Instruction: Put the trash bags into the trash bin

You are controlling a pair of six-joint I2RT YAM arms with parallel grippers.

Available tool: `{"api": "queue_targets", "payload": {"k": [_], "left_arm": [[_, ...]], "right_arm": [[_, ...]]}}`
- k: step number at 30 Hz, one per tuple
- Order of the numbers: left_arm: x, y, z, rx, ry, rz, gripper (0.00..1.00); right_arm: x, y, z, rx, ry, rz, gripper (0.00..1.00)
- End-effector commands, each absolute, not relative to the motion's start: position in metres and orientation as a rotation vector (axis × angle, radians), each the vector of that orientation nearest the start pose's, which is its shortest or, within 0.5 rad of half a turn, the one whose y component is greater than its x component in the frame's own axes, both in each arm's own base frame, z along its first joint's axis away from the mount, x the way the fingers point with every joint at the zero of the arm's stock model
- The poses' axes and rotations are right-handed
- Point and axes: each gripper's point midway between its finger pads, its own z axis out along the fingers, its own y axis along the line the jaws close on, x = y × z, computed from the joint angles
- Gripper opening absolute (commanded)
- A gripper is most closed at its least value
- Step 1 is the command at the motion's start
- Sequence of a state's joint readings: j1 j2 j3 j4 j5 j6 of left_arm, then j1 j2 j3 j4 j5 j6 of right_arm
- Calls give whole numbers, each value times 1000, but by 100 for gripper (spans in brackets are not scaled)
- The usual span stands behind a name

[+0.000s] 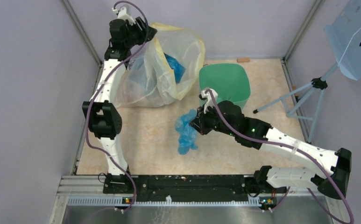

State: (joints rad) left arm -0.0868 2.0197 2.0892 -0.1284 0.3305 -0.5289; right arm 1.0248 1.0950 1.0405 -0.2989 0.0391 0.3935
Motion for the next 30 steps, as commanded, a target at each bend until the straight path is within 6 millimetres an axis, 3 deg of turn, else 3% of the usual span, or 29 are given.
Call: {"api": "queue_targets", "payload": {"k": [1,2,3,4,7,11,17,22,26,30], "left_arm": [[552,-141,392,3,1676,-776,68],[541,-141,381,-4,1705,-765,80],[525,-142,389,11,1692,-745,92],[511,-143,390,28,1693,-725,98],[473,-139,386,27,1711,-646,99],[419,-136,370,-15,1778,-624,99],[339,-159,313,-20,1942,-734,99],[277,-196,261,32,2072,-890,99],[247,-207,219,45,2162,-924,99],[226,-215,184,62,2250,-951,99]], "right_arm": [[194,294,252,-453,2001,785,29],[196,287,242,-435,2033,738,46],[198,277,232,-417,2070,673,58],[202,267,226,-388,2089,615,61],[214,239,223,-274,2113,499,71],[231,213,221,-143,2113,475,75],[256,188,204,-26,2078,359,79],[298,192,197,21,2055,387,79],[334,212,187,3,2081,407,78],[340,230,175,-81,2147,435,75]]}}
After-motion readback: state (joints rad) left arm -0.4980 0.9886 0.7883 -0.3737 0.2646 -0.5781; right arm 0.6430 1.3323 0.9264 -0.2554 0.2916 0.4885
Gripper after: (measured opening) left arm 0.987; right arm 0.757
